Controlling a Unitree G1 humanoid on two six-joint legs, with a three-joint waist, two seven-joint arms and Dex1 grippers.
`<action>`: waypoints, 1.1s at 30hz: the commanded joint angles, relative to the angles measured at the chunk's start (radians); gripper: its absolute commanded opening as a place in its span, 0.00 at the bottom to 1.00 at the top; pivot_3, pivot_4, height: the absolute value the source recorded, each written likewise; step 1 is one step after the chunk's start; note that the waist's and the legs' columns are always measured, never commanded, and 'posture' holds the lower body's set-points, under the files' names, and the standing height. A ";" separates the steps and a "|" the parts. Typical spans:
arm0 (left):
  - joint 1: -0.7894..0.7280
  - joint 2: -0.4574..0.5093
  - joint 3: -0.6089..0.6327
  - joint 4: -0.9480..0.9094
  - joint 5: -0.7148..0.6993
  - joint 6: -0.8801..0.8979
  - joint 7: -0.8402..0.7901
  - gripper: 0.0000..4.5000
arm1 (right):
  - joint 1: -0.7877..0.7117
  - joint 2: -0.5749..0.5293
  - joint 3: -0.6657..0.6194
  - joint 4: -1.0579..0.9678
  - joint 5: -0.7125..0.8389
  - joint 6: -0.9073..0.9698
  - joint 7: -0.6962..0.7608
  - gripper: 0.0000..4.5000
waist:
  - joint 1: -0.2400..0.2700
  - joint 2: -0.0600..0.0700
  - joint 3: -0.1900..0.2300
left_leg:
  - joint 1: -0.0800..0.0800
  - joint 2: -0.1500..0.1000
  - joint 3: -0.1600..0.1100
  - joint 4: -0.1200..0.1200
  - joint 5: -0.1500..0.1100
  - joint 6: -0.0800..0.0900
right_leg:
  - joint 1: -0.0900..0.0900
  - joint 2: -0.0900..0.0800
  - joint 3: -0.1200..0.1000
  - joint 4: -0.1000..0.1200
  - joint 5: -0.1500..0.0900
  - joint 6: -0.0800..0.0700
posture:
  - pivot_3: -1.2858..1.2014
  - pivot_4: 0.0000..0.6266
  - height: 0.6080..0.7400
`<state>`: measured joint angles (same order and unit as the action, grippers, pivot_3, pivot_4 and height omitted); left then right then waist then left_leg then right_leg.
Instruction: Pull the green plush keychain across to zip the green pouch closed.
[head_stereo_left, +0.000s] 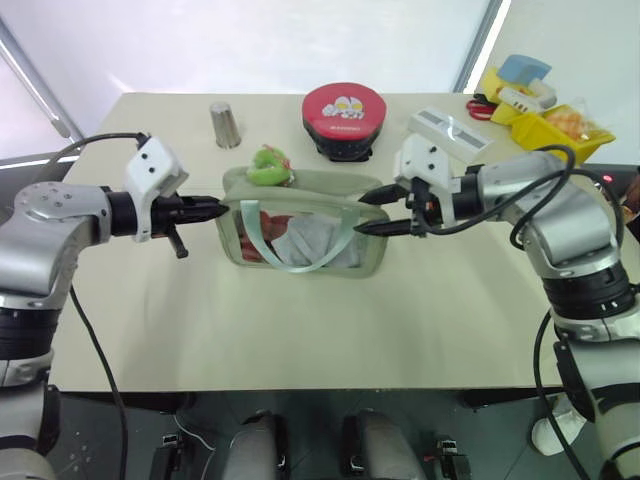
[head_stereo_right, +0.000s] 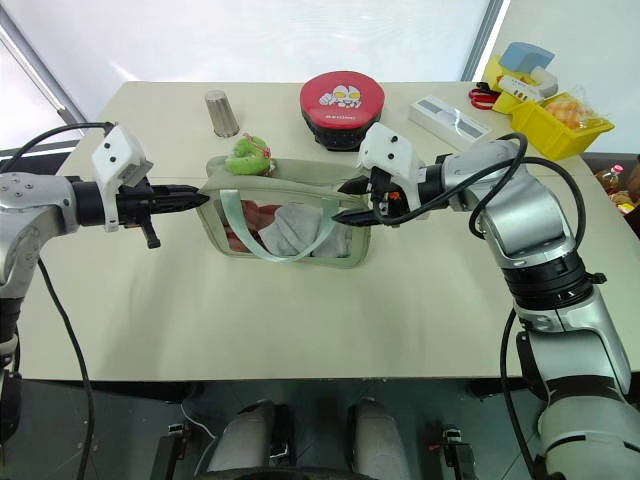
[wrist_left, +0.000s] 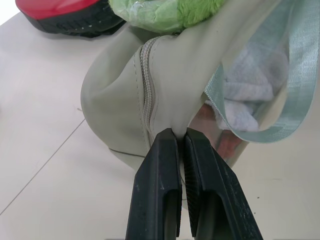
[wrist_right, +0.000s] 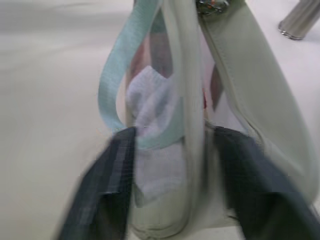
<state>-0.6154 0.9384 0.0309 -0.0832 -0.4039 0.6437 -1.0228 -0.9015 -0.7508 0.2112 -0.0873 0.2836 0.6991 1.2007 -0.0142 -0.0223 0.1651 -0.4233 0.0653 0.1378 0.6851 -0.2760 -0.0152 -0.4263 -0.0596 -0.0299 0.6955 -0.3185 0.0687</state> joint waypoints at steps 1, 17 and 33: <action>-0.012 0.002 0.011 -0.029 0.000 0.002 0.001 0.00 | -0.116 -0.042 -0.050 0.066 0.046 -0.006 0.088 0.81 | 0.000 0.000 0.000 | 0.000 0.000 0.000 0.000 0.000 0.000 | 0.000 0.000 0.000 0.000 0.000 0.000 | 0.52 0.24 1.00; 0.001 -0.002 0.022 -0.067 -0.004 0.014 0.013 0.00 | -0.583 0.498 -0.053 0.979 -0.098 -0.238 -0.192 0.81 | 0.000 0.000 0.000 | -0.004 -0.002 0.001 0.000 -0.001 0.001 | -0.002 -0.003 0.000 0.000 0.000 0.000 | 0.52 0.24 1.00; 0.029 -0.003 0.046 -0.079 -0.001 0.018 0.043 0.00 | -0.587 0.509 -0.074 1.033 -0.135 -0.210 -0.104 0.28 | -0.026 0.000 0.000 | -0.002 -0.001 0.000 0.000 0.000 0.001 | -0.002 -0.002 -0.001 0.002 0.000 0.000 | 0.52 0.24 1.00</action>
<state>-0.5694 0.9298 0.0648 -0.1573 -0.4087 0.6701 -0.9808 -1.4652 -0.2350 0.1669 0.9768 0.1389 0.4849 1.0907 -0.0399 -0.0223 0.1651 -0.4256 0.0646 0.1377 0.6852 -0.2765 -0.0144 -0.4283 -0.0617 -0.0305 0.6973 -0.3184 0.0688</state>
